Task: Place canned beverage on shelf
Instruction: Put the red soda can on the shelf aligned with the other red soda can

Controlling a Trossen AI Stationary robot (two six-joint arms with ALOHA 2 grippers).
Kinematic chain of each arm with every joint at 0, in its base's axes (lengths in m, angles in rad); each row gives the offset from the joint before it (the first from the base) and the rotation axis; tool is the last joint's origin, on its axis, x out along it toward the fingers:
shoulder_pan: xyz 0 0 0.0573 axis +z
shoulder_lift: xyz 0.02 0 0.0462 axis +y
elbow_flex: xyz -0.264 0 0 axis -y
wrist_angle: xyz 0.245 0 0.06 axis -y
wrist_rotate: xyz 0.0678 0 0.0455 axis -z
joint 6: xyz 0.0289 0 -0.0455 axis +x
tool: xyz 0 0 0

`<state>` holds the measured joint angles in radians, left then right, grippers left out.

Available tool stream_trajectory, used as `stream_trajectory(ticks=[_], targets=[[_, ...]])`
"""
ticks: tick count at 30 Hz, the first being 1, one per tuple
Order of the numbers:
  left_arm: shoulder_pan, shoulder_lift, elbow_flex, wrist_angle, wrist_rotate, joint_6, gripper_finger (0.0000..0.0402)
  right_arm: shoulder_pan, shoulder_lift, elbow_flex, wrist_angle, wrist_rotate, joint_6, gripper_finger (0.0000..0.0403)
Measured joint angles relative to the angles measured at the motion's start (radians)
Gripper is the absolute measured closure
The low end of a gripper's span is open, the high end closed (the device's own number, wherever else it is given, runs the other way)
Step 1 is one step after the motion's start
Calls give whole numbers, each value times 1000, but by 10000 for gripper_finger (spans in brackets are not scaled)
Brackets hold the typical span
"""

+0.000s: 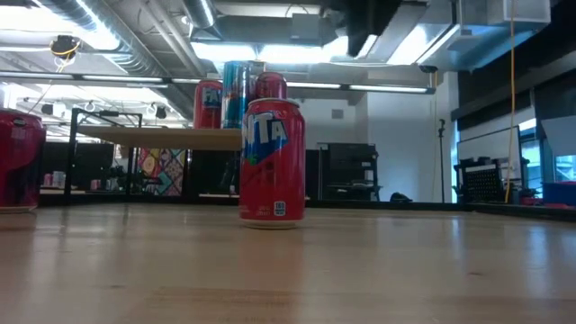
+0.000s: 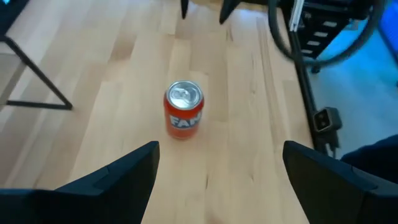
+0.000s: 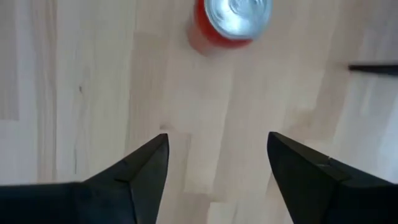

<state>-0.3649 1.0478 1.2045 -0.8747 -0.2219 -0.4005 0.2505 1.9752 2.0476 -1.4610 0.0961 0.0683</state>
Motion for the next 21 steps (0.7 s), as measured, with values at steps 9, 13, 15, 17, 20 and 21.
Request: stream_trajectory(ticks=[9, 13, 15, 17, 20, 21], targets=[[42, 172, 0, 174, 2, 78, 72, 112, -356, -479, 234, 99, 345, 155], [93, 275, 0, 270, 53, 66, 72, 182, -475, -660, 346, 108, 502, 155], [115, 329, 0, 317, 89, 66, 72, 220, -510, -717, 373, 112, 561, 155], [132, 380, 0, 356, 116, 65, 72, 262, -524, -754, 379, 116, 605, 155], [161, 446, 0, 393, 132, 63, 72, 326, -532, -775, 378, 133, 639, 155], [171, 465, 0, 400, 135, 61, 72, 346, -532, -776, 377, 137, 642, 155]])
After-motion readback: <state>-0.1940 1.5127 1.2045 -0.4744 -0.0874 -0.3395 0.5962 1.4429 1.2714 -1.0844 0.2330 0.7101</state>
